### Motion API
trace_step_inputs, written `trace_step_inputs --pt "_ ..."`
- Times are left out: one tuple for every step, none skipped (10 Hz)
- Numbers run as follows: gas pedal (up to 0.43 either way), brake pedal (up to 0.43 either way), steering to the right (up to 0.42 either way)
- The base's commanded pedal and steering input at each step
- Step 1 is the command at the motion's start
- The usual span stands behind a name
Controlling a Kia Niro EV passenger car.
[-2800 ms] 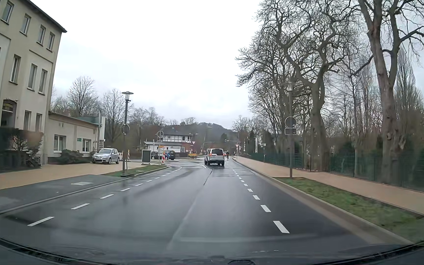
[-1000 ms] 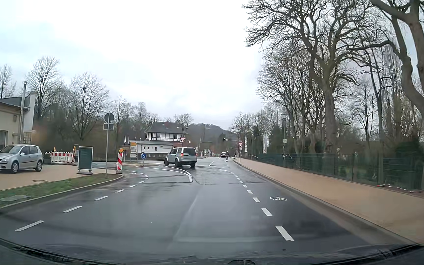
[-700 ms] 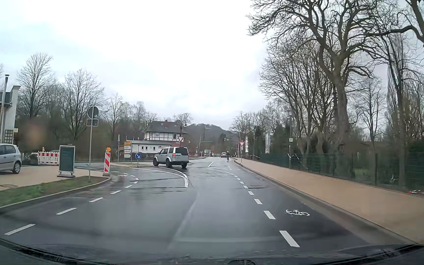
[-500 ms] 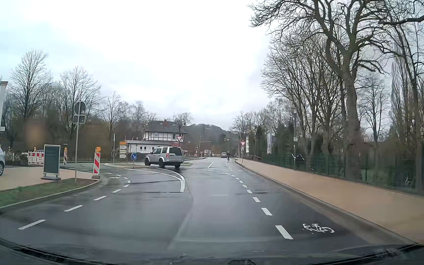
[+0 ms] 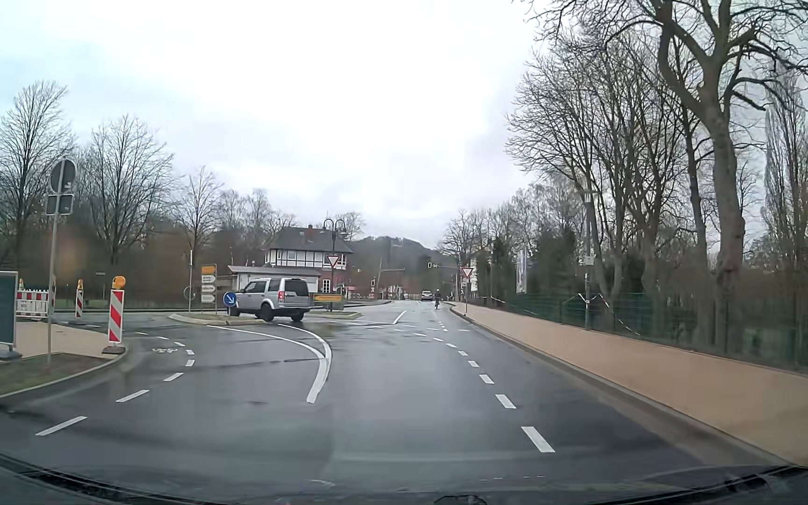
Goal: Follow the waypoints while adhering to traffic rules and regulations
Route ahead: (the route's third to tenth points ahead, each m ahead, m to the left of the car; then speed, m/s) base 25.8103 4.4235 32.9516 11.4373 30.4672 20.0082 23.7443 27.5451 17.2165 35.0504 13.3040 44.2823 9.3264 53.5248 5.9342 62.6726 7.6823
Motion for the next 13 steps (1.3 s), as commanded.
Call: trace_step_inputs --pt "0.008 0.0 0.002" --pt "0.0 0.0 0.001" --pt "0.0 0.0 0.0" --pt "0.0 0.0 0.0" --pt "0.0 0.0 -0.001" --pt "0.0 0.0 -0.002" --pt "0.0 0.0 -0.004" --pt "0.0 0.0 -0.01" --pt "0.0 0.0 -0.015" --pt "0.028 0.0 -0.018" --pt "0.039 0.0 -0.02" --pt "0.047 0.0 -0.027" --pt "0.079 0.0 -0.038"
